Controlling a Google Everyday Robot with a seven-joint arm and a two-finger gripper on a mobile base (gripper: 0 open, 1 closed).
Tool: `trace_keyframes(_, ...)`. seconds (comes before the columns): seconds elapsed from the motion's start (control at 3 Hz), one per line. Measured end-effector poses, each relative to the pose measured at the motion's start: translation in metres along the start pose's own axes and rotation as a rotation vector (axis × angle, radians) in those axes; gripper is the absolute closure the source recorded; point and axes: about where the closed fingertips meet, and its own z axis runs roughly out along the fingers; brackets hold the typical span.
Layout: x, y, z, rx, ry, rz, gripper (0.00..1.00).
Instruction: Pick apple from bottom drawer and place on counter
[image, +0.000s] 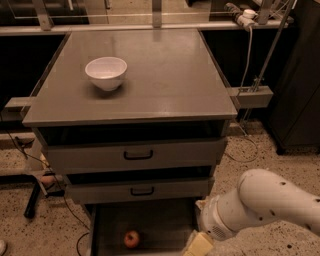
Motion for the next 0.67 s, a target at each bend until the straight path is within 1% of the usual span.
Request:
trace_keyframes(0.33, -0.0086, -0.0167, 0.0047, 0.054, -0.038, 0.003, 0.0)
trace_keyframes(0.67, -0.0086, -0.0167, 0.0046, 0.054, -0.038, 0.003, 0.0)
